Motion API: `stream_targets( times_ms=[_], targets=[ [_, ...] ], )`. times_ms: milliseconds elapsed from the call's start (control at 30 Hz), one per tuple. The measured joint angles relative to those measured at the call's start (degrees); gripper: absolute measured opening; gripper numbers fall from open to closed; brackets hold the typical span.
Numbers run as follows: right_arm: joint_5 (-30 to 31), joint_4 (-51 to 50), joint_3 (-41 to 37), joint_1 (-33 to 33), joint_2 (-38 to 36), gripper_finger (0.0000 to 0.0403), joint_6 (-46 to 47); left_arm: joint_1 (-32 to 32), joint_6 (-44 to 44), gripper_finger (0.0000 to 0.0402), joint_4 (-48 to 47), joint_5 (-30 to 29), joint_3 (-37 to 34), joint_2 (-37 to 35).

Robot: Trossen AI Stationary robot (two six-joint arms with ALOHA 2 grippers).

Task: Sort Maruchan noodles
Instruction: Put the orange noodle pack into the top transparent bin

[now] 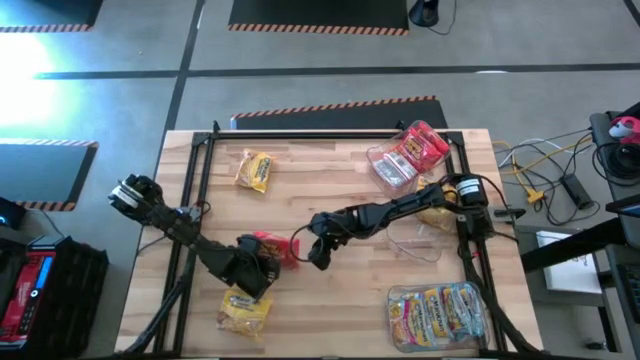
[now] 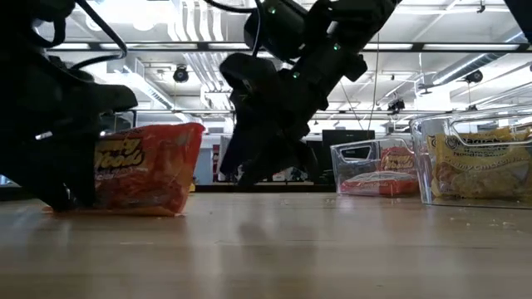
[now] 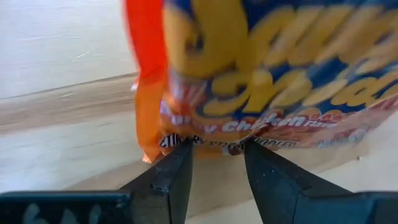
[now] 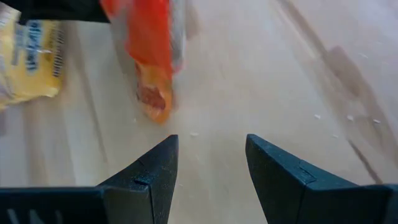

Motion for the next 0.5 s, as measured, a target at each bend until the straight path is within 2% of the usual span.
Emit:
stream_targets(
  times_ms=[167,367,500],
  targets=[
    [-2.6,-1.5,0.7,-1.9,0.0,0.0176,-1.4,0.3,-0.7,0.0131,3.0,-0.7,-1.8,-0.1],
    [-2.7,-1.6,3.7,-5.4,-0.1,0.0176,-2.9,0.7,-1.6,0.0131,3.0,-0.9,-2.4,-0.1],
    [-8.2,-1.6,6.7,-7.3,-0.1,0.0176,-4.6,1.2,-1.7,0.0131,3.0,-0.8,-2.6,-0.1]
  ],
)
